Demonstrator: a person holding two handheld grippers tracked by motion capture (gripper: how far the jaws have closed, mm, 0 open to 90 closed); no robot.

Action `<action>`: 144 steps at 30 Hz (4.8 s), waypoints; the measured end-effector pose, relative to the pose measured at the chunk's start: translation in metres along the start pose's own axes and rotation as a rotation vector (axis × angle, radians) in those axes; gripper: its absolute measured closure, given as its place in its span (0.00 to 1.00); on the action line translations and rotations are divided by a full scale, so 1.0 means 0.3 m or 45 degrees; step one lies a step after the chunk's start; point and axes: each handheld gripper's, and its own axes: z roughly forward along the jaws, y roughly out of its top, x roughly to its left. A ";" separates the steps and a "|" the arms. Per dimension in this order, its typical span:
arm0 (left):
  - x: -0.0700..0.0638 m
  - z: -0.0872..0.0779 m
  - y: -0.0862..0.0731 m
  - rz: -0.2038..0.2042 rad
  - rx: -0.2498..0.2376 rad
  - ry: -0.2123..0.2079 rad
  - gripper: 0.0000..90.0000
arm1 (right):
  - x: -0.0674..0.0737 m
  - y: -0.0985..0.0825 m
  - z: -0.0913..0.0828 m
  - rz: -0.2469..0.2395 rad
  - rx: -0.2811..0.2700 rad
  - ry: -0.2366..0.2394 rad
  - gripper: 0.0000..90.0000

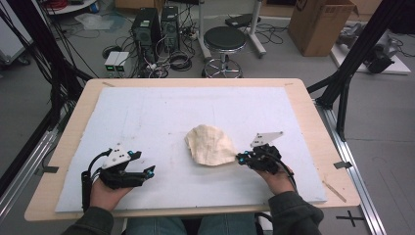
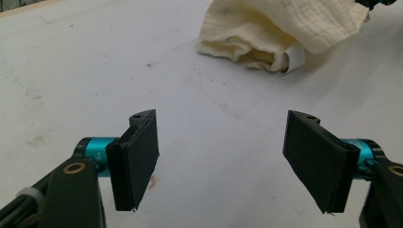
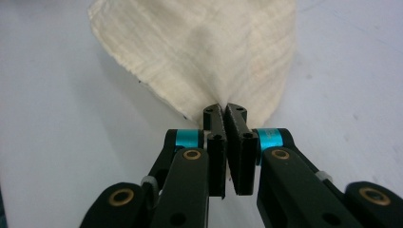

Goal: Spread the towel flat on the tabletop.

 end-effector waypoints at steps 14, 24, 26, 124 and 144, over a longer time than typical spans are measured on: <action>-0.111 0.176 0.100 0.046 0.028 -0.186 0.44 | -0.050 -0.139 -0.098 0.044 0.018 -0.073 0.96; -0.151 0.378 0.159 0.097 0.141 -0.241 0.57 | -0.059 -0.146 -0.077 0.026 0.021 -0.037 0.96; -0.149 0.408 0.157 0.096 0.171 -0.253 0.60 | -0.063 -0.146 -0.072 0.022 0.023 -0.037 0.96; -0.023 -0.028 0.063 0.114 0.131 -0.311 0.97 | 0.147 0.119 -0.011 -0.267 -0.053 0.303 0.93; 0.066 0.156 0.117 -0.036 0.076 -0.233 0.65 | 0.071 0.180 0.092 -0.141 -0.064 0.296 0.73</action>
